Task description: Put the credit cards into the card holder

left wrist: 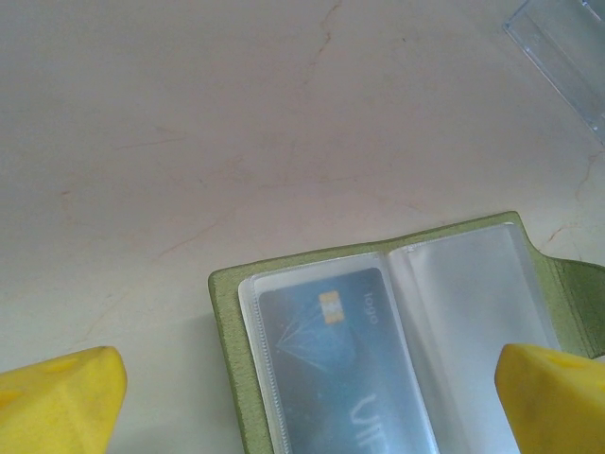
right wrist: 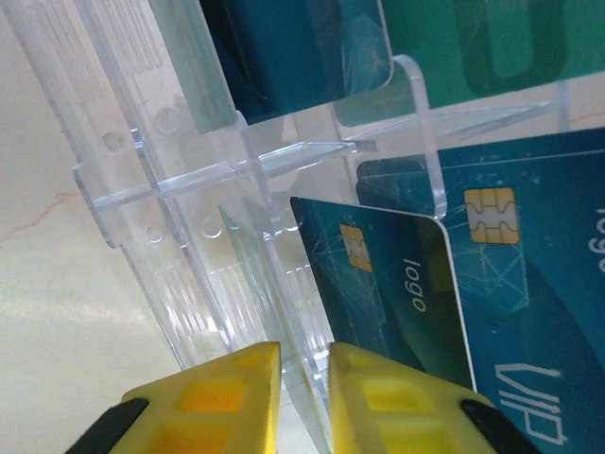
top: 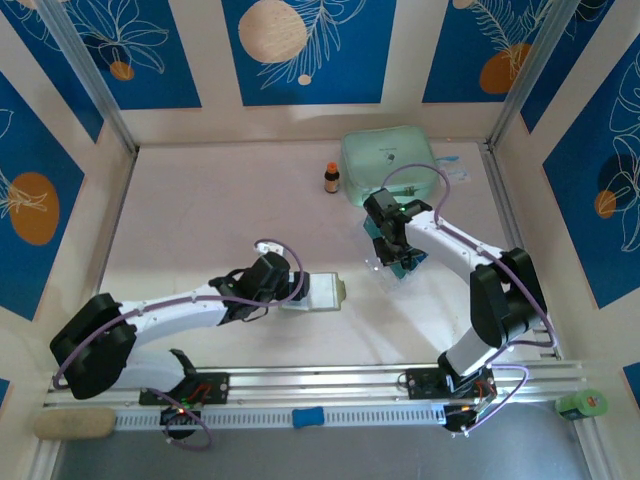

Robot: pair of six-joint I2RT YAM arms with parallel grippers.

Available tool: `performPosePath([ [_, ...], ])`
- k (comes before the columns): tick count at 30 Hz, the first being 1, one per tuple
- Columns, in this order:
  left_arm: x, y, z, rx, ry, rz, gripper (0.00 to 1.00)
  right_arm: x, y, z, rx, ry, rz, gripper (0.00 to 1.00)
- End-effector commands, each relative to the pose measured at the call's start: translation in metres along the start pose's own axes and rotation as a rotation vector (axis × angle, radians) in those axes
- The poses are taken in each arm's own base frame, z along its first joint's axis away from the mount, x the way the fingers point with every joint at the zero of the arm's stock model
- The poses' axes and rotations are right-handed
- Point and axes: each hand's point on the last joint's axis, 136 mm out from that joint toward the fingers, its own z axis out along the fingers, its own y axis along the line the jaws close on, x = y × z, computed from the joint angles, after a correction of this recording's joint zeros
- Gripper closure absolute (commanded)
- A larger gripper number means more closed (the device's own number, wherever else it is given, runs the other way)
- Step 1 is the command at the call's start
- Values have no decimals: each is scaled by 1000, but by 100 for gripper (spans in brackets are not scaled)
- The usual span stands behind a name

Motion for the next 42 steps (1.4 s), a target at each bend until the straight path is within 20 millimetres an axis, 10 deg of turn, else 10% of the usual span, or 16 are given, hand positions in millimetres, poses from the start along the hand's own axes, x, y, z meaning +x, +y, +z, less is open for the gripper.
performPosePath([
  [1,-8,-4,0,14,-15,-25,0,-5,-1,-8,10,-11,-10,82],
  [15,-9,-6,-1,24,-15,-22,0,-5,15,-21,-35,-25,-85,100],
  [26,-11,0,-3,-12,-2,18,0,-22,34,-86,-131,-164,-107,100],
  [42,4,30,2,-165,83,111,0,-21,133,-123,-919,-350,169,100],
])
